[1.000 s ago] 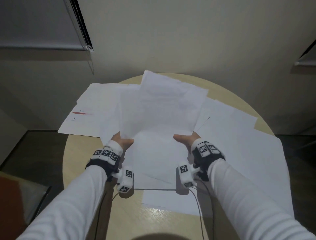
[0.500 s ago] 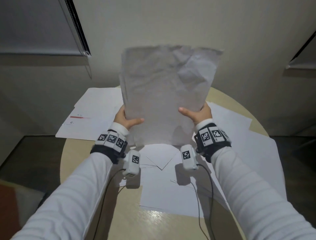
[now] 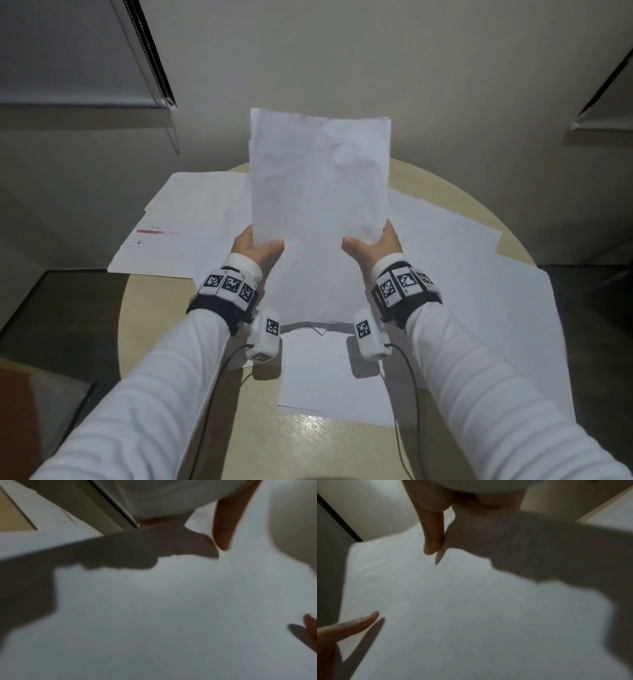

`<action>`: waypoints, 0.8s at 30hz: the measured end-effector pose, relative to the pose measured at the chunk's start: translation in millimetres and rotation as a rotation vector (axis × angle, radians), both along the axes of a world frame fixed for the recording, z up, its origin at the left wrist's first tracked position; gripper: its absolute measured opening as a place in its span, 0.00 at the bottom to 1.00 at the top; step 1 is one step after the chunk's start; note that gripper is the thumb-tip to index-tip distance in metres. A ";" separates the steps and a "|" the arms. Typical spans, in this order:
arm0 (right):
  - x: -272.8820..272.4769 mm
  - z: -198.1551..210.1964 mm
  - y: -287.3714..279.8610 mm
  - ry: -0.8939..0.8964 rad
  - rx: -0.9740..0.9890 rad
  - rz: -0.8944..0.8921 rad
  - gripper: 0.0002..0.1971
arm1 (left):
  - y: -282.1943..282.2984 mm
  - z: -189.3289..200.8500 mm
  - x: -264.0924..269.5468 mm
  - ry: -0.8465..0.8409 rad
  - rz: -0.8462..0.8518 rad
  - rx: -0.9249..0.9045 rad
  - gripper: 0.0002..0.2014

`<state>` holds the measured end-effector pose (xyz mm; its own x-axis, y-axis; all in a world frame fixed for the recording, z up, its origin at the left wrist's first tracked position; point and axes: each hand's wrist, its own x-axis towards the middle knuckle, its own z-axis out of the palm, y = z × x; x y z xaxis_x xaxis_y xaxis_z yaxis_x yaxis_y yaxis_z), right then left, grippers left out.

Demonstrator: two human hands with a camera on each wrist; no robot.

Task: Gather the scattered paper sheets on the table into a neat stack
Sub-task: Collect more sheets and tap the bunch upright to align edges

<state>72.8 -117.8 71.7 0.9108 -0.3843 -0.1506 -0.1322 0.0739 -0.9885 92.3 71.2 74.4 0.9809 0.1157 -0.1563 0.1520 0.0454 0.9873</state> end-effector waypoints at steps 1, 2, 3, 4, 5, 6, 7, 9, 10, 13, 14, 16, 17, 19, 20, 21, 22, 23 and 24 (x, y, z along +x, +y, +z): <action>0.7 -1.2 0.8 -0.003 -0.030 0.026 0.20 | 0.9 -4.1 -0.1 0.023 -0.059 0.000 0.12; 0.5 -2.5 1.6 0.025 -0.138 0.056 0.20 | 0.9 -6.2 -1.9 0.046 -0.101 0.025 0.12; 1.1 -6.4 1.8 0.065 -0.235 0.080 0.21 | 1.1 -10.2 -3.7 0.075 -0.115 0.083 0.12; 1.3 -10.5 2.0 0.109 -0.274 0.086 0.20 | 3.3 -14.1 -4.8 0.096 -0.099 0.139 0.14; 1.0 -14.4 1.7 0.148 -0.269 0.059 0.17 | 7.3 -19.0 -4.1 0.129 -0.060 0.190 0.16; 0.8 -17.8 -1.4 0.211 -0.240 0.020 0.13 | 12.4 -22.6 -4.4 0.165 -0.023 0.227 0.18; 1.2 -20.5 -5.5 0.289 -0.191 -0.020 0.13 | 21.0 -27.0 -3.4 0.219 0.005 0.276 0.19; -0.1 -24.7 -17.3 0.420 -0.086 -0.042 0.13 | 40.5 -37.0 -2.4 0.348 0.022 0.404 0.19; -1.0 -27.6 -23.8 0.459 -0.085 -0.016 0.13 | 49.7 -43.0 -3.3 0.415 -0.002 0.487 0.18; -4.0 -46.6 -31.5 0.597 -0.234 0.093 0.22 | 66.2 -58.1 -10.8 0.575 -0.065 0.741 0.23; -4.1 -51.5 -29.7 0.627 -0.260 0.090 0.25 | 68.0 -61.2 -12.2 0.594 -0.057 0.756 0.24; -1.1 -59.9 -18.4 0.664 -0.308 0.036 0.31 | 69.1 -65.0 -11.2 0.598 -0.053 0.758 0.24; 2.9 -62.4 -12.1 0.681 -0.304 -0.012 0.33 | 68.6 -64.6 -10.8 0.597 -0.053 0.757 0.24; 9.3 -66.9 -1.3 0.693 -0.211 -0.063 0.38 | 68.9 -66.8 -8.5 0.596 -0.064 0.763 0.25; 11.1 -67.6 3.0 0.676 -0.195 -0.043 0.39 | 69.9 -68.5 -7.2 0.591 -0.060 0.761 0.25; 10.2 -69.2 4.0 0.653 -0.203 -0.027 0.40 | 70.0 -69.2 -8.5 0.588 -0.057 0.760 0.25; 9.7 -70.8 3.8 0.628 -0.203 -0.022 0.41 | 70.9 -71.0 -8.8 0.579 -0.059 0.766 0.24; 9.0 -73.5 1.5 0.612 -0.183 -0.021 0.42 | 71.1 -72.1 -9.3 0.576 -0.063 0.778 0.24; 9.7 -75.3 1.8 0.605 -0.131 -0.009 0.42 | 71.3 -73.5 -9.8 0.570 -0.063 0.784 0.23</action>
<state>82.6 -116.0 -3.5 0.6752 -0.4416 -0.5909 -0.6724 -0.0390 -0.7392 82.5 142.5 0.9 0.7901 0.3390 -0.5107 0.5963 -0.6185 0.5118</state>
